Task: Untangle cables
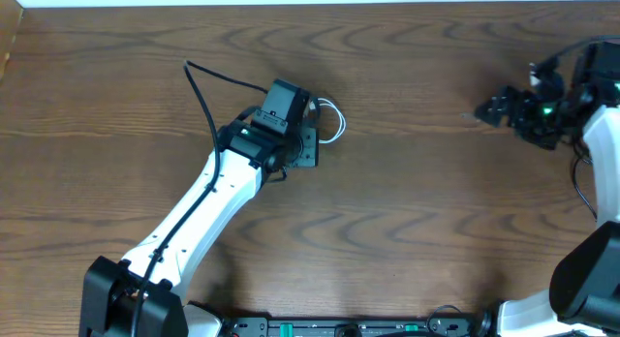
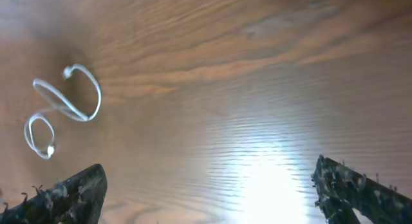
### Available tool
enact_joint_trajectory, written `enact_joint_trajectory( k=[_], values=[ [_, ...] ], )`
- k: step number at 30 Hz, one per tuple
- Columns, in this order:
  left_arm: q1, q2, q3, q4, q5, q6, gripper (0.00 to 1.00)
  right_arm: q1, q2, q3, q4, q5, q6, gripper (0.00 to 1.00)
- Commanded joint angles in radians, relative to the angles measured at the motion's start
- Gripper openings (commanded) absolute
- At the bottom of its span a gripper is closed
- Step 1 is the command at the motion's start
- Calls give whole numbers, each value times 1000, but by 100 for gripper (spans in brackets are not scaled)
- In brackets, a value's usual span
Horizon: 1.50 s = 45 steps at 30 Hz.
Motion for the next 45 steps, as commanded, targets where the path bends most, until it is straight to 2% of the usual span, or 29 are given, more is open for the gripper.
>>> enact_joint_trajectory(
  k=[1, 10, 20, 23, 25, 28, 30, 34, 37, 40, 42, 45],
  values=[
    [15, 12, -1, 80, -103, -2, 54, 77, -3, 8, -12, 6, -37, 99],
    [19, 91, -1, 101, -272, -2, 54, 185, -3, 8, -27, 45, -47, 99],
    [43, 259, -1, 93, -271, -2, 54, 242, -3, 5, -35, 51, -47, 99],
    [43, 269, -1, 82, -238, -2, 49, 248, -3, 5, -34, 51, -47, 99],
    [43, 266, -1, 82, -183, -2, 40, 248, -3, 5, -32, 55, -47, 99],
    [43, 266, -1, 82, -82, -2, 20, 248, -3, 5, -32, 54, -47, 99],
    [43, 266, -1, 83, 37, -3, 8, 248, -3, 5, -33, 55, -47, 99],
    [40, 266, -1, 104, 344, -3, 8, 248, -3, 5, -27, 58, -47, 99],
    [31, 266, -1, 152, 644, 1, 7, 248, -3, 5, -23, 75, -47, 99],
    [17, 266, -1, 232, 951, 61, 7, 248, -3, 4, -23, 92, -47, 99],
    [6, 266, -1, 273, 1025, 72, 8, 248, -3, 4, -24, 92, -47, 99],
    [-8, 266, -1, 274, 964, 73, 8, 248, -3, 4, -26, 92, -47, 99]
  ],
)
